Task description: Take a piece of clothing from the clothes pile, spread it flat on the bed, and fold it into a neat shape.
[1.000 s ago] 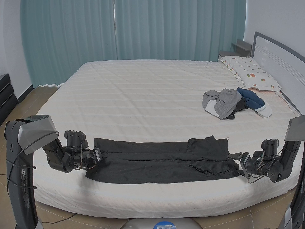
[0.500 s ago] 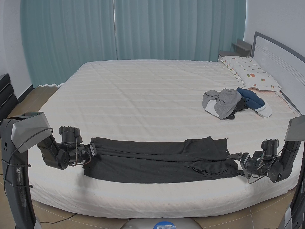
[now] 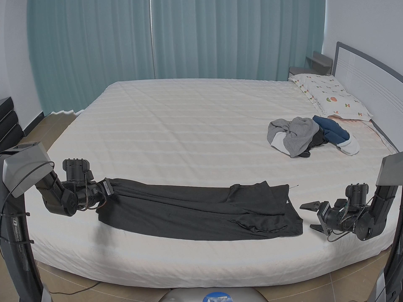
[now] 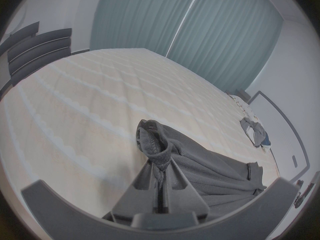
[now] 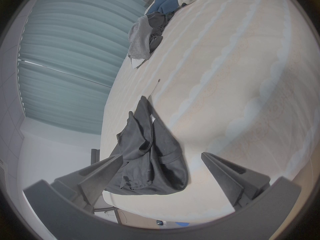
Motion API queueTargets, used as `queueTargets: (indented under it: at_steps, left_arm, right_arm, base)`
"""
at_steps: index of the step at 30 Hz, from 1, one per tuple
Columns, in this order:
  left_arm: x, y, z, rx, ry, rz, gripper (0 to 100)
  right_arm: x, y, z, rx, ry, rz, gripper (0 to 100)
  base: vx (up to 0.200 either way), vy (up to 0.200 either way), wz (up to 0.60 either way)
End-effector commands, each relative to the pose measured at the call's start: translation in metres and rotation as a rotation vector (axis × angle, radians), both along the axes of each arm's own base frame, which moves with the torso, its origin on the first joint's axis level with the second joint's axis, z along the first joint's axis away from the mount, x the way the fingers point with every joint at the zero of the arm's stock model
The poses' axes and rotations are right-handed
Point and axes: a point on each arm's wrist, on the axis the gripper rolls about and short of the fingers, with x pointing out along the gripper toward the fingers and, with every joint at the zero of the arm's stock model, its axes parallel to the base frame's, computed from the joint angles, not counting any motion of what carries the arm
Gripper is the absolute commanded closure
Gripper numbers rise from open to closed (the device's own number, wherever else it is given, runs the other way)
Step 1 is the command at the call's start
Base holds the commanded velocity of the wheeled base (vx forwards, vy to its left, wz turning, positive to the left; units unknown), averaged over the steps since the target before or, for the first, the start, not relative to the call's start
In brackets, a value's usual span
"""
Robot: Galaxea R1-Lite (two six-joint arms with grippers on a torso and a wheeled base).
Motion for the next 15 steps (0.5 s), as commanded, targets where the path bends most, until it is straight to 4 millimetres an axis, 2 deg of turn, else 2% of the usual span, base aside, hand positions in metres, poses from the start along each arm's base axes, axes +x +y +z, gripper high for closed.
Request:
queueTargets:
  at_steps: [1, 9, 14, 15]
  left_arm:
    - [-0.001, 0.005, 0.005, -0.003, -0.013, 0.014, 100]
    - [-0.002, -0.01, -0.004, -0.026, 0.013, -0.009, 100]
    - [-0.002, -0.011, -0.003, -0.034, 0.012, -0.005, 100]
    - [-0.002, -0.011, -0.003, -0.035, 0.012, -0.004, 100]
  right_arm:
    - [0.0, 0.0, 0.0, 0.0, 0.001, 0.001, 0]
    - [0.001, 0.0, 0.0, 0.0, -0.001, 0.001, 0]
    - [0.0, 0.0, 0.0, -0.001, 0.0, 0.001, 0]
    - [0.001, 0.0, 0.0, -0.001, -0.002, 0.001, 0]
  base:
    - [0.0, 0.0, 0.0]
    - [0.0, 0.0, 0.0]
    - [0.0, 0.0, 0.0]
    - [-0.2, 0.0, 0.0]
